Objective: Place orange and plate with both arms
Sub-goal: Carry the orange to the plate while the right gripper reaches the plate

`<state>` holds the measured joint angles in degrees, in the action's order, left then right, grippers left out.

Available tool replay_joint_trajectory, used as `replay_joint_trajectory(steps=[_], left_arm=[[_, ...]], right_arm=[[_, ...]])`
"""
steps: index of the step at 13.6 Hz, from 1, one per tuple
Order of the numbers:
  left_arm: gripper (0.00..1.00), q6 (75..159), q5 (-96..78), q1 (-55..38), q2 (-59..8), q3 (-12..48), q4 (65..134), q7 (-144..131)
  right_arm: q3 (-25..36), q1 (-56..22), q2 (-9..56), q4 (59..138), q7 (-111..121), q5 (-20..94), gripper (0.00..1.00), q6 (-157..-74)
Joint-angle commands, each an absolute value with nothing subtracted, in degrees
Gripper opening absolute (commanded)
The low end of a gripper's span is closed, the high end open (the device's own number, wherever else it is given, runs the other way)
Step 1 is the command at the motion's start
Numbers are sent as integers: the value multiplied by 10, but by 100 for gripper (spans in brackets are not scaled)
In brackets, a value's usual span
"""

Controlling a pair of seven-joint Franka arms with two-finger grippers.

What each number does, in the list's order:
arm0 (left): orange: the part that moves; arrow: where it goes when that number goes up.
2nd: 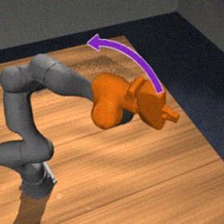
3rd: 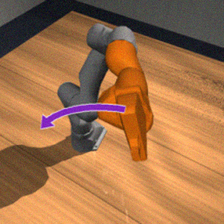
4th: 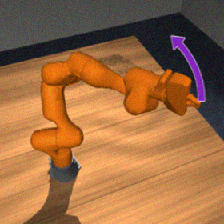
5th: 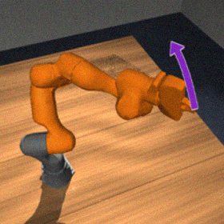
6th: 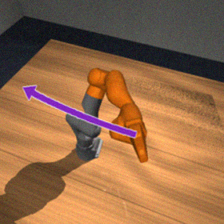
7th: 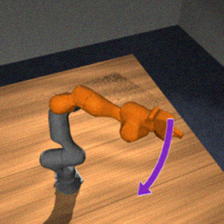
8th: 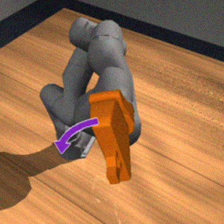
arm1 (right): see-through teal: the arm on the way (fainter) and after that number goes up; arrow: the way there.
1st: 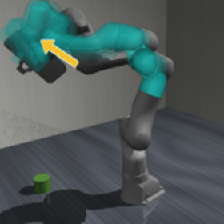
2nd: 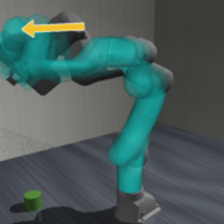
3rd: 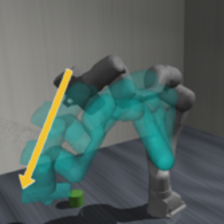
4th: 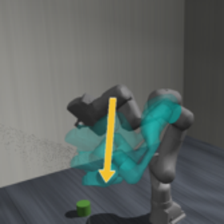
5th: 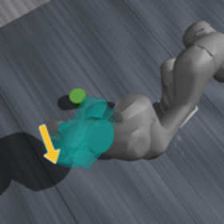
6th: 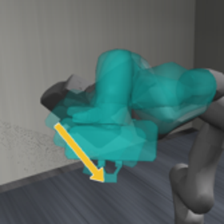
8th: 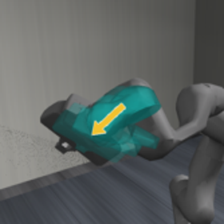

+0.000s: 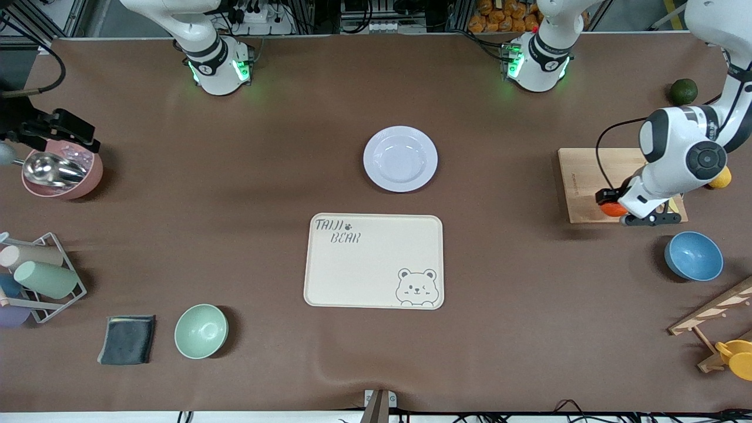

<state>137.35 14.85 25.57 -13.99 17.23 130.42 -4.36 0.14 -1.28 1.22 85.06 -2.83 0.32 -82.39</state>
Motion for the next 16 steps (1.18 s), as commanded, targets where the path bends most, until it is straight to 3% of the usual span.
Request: replay_joint_trajectory(steps=[1, 6, 9, 11, 14, 16], left_arm=[[17, 1359, 106, 260, -116, 271, 1296, -131], [17, 1308, 82, 244, -154, 487, 1219, -398], [17, 1308, 80, 138, -186, 501, 1187, -545], [18, 1308, 81, 90, -217, 499, 1170, -599], [19, 1308, 83, 52, -247, 499, 1160, -638], [22, 1308, 85, 36, -260, 498, 1171, -663]], right_arm=[[2, -32, 33, 842, -29, 11, 100, -818], [3, -111, 128, 849, -38, 104, 100, -829], [3, -136, 179, 894, -37, 161, 100, -892], [3, -174, 190, 967, -37, 183, 100, -984], [2, -215, 217, 1047, -37, 244, 100, -1104], [2, -236, 247, 1051, -22, 321, 100, -1124]])
